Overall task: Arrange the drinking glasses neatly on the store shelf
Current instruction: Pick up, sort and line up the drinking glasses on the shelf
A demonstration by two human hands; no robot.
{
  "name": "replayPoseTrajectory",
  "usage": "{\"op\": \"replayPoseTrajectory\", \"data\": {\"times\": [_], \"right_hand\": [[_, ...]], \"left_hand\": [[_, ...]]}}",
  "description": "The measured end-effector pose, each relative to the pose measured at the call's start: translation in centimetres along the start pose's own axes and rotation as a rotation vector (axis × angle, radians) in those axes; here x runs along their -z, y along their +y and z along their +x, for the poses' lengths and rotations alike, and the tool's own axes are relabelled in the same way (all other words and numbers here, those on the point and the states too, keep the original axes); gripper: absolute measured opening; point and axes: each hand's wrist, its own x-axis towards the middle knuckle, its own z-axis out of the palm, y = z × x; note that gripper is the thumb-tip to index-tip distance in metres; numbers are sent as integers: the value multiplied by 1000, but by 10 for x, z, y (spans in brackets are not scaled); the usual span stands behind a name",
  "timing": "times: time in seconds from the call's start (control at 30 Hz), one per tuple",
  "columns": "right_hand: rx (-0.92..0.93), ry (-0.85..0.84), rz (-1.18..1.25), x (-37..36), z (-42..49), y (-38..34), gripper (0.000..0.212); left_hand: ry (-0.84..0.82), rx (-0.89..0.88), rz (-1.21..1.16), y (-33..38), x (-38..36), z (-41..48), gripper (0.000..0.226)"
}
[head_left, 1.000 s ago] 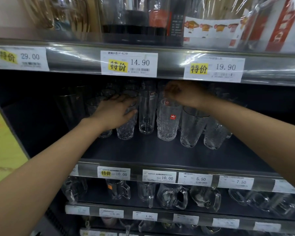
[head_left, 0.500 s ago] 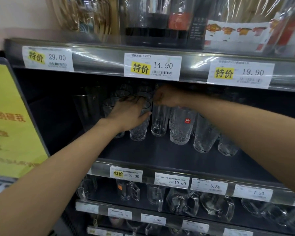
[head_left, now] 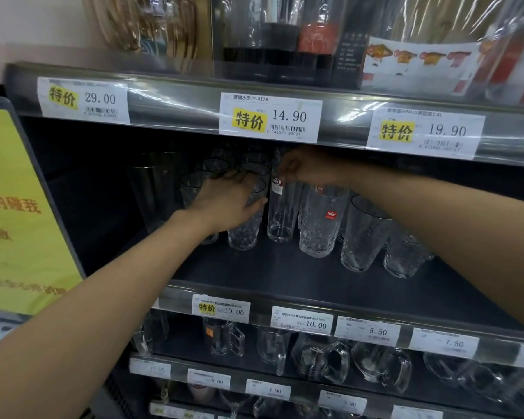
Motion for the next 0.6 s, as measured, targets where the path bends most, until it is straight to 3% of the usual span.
{"op": "replayPoseTrajectory", "data": {"times": [0.6], "right_hand": [[-17,-6,90,3,-5,19,13]], "left_hand": [[0,-3,15,0,0,0,58]]}}
